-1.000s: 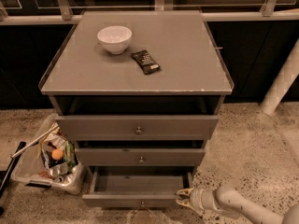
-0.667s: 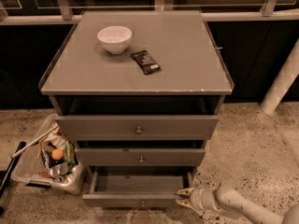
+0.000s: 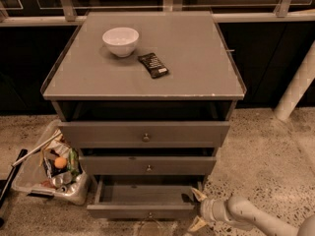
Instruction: Open bottom drawer
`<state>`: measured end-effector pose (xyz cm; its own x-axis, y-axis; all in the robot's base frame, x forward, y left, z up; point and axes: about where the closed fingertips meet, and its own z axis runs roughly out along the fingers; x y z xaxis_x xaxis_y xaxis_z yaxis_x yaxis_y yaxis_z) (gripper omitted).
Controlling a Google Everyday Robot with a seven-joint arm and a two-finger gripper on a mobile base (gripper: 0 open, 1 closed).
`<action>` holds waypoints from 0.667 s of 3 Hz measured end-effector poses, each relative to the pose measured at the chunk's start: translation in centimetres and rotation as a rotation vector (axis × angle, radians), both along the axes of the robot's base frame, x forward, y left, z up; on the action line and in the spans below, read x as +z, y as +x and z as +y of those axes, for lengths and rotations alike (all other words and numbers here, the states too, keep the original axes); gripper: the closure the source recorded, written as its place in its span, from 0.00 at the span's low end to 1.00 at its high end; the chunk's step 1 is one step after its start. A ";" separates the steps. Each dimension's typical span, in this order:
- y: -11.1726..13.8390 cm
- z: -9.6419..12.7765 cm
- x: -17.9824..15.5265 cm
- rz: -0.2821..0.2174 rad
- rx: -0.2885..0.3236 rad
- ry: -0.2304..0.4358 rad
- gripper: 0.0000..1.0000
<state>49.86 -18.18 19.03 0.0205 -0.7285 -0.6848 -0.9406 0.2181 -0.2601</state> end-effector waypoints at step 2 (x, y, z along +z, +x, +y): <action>-0.3 2.8 -3.9 0.072 0.070 -0.008 0.00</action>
Offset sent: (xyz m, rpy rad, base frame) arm -0.0077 0.0478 -0.0643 -0.0085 0.1281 0.1263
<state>49.57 -15.35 15.12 0.0221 -0.7325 -0.6805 -0.9697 0.1498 -0.1928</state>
